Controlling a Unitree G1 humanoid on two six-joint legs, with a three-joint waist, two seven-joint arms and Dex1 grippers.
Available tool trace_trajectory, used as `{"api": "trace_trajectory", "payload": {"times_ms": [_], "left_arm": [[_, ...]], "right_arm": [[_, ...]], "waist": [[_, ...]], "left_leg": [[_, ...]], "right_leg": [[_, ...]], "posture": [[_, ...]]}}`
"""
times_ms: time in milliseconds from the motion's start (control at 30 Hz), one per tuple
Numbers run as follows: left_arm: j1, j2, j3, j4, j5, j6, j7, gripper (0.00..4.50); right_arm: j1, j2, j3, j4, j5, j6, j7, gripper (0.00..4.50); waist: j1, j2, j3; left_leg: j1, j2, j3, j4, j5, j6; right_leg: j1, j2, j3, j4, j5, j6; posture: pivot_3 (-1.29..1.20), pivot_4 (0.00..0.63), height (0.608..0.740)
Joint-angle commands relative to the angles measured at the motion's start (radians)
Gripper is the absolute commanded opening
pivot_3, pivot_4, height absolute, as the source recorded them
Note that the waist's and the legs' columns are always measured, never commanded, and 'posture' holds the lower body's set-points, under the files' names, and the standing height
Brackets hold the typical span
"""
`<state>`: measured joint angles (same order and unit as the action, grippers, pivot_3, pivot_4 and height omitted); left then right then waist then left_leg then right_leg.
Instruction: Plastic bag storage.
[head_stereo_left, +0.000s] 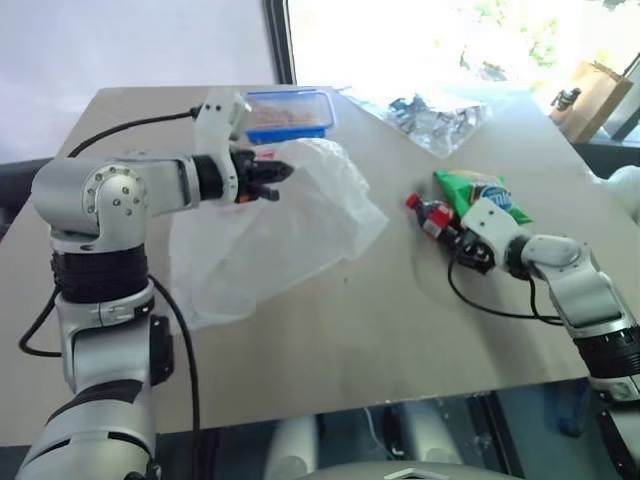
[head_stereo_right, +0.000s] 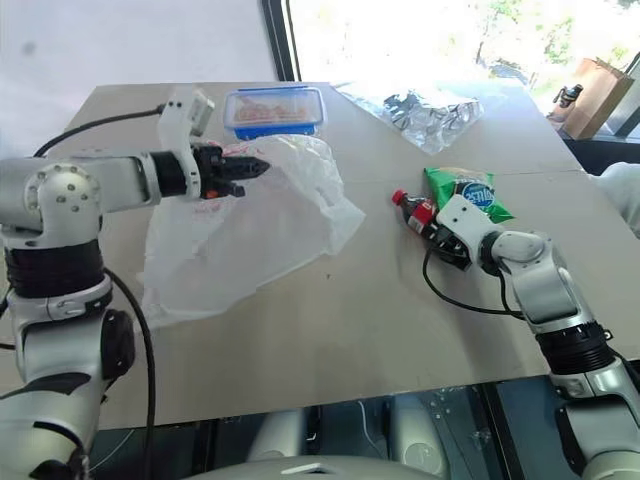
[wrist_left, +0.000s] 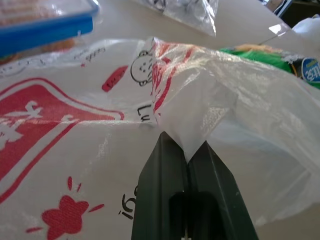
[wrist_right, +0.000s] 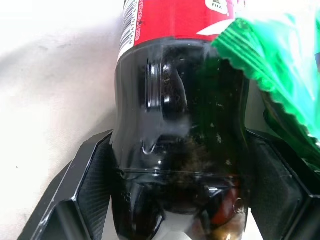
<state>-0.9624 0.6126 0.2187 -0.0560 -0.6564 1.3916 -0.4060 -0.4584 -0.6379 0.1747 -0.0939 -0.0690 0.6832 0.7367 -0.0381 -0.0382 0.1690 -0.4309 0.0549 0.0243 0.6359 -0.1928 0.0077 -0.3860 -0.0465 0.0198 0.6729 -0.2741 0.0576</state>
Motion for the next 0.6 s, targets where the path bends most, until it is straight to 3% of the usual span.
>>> {"api": "trace_trajectory", "payload": {"times_ms": [33, 233, 433, 600], "left_arm": [[-0.067, -0.050, 0.102, 0.030, 0.020, -0.028, 0.086, 0.00], [-0.128, -0.145, 0.221, 0.082, 0.007, 0.012, 0.178, 0.00], [-0.145, -0.184, 0.216, 0.114, 0.032, -0.002, 0.229, 0.00], [-0.159, -0.208, 0.218, 0.123, 0.023, -0.004, 0.233, 0.00]], "right_arm": [[0.046, 0.026, 0.039, -0.077, 0.077, 0.063, 0.071, 3.08], [0.096, 0.042, -0.077, -0.377, 0.233, 0.253, 0.080, 3.08], [0.127, 0.059, -0.157, -0.646, 0.446, 0.484, 0.082, 3.08], [0.123, 0.131, -0.211, -0.749, 0.585, 0.613, 0.042, 3.08]], "waist": [[-0.001, 0.000, 0.000], [0.002, 0.001, 0.001], [0.011, 0.005, 0.005], [0.026, 0.005, 0.005]], "left_leg": [[0.000, 0.000, 0.000, 0.000, 0.000, 0.000], [-0.002, 0.000, -0.001, -0.001, 0.000, 0.000], [-0.003, -0.002, -0.002, 0.000, 0.000, 0.000], [-0.003, -0.002, -0.002, 0.000, 0.000, 0.000]], "right_leg": [[0.000, 0.000, 0.000, 0.000, 0.000, 0.000], [-0.001, 0.000, 0.001, -0.001, 0.000, 0.000], [-0.003, -0.002, 0.001, -0.001, 0.000, 0.000], [-0.003, -0.001, 0.000, 0.000, 0.000, 0.000]], "posture": [[0.00, 0.150, 0.740], [0.00, 0.150, 0.740], [0.00, 0.150, 0.740], [0.00, 0.150, 0.740]]}}
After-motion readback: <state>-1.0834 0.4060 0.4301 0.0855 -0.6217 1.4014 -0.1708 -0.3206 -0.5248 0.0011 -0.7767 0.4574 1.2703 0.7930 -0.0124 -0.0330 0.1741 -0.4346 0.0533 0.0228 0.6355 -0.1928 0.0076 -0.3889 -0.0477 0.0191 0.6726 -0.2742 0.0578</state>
